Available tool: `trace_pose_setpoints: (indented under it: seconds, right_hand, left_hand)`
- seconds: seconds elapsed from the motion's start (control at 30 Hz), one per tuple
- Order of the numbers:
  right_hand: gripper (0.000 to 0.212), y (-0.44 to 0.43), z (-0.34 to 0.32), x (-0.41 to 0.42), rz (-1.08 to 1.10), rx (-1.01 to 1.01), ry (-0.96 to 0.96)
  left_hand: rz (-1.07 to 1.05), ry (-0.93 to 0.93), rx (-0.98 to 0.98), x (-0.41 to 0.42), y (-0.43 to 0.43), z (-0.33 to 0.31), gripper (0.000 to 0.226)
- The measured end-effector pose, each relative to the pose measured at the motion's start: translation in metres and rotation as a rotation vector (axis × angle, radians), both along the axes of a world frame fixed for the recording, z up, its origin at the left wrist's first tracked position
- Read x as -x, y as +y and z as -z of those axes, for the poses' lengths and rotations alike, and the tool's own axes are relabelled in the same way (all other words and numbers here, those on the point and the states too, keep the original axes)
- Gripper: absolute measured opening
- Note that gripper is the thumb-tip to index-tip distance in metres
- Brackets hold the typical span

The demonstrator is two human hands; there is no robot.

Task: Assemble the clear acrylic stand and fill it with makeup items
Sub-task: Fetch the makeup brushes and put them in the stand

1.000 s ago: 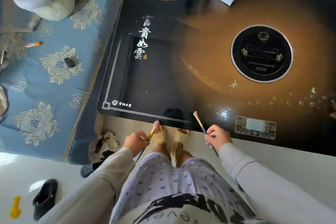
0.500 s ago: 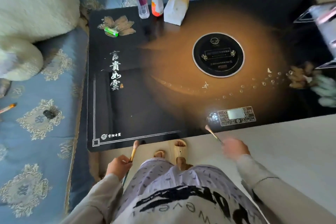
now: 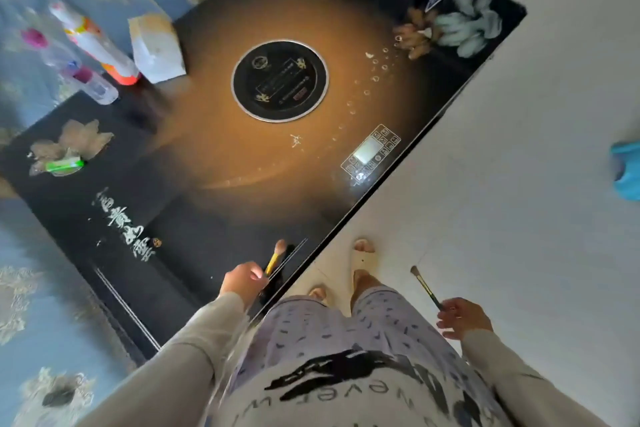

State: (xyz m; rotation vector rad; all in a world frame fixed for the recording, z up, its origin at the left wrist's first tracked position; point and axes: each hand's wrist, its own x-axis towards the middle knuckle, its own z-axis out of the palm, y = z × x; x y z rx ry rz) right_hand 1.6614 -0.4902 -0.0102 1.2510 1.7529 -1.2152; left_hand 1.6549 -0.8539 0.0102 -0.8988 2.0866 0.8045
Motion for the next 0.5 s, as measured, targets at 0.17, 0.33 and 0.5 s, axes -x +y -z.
trace_pose_setpoints:
  seconds: [0.17,0.33,0.5]
  right_hand:
    - [0.018,0.026,-0.007,-0.041,0.202,-0.022,-0.027]
    - [0.01,0.056,-0.003,-0.047,0.27,-0.077,-0.034]
    - [0.011,0.093,0.006,-0.024,0.28,-0.091,-0.044]
  left_hand:
    - [0.176,0.064,-0.073,0.051,0.041,-0.004,0.007]
    - [0.316,0.049,-0.118,0.088,0.09,-0.002,0.014]
    - [0.36,0.003,-0.102,0.115,0.14,0.0,0.013]
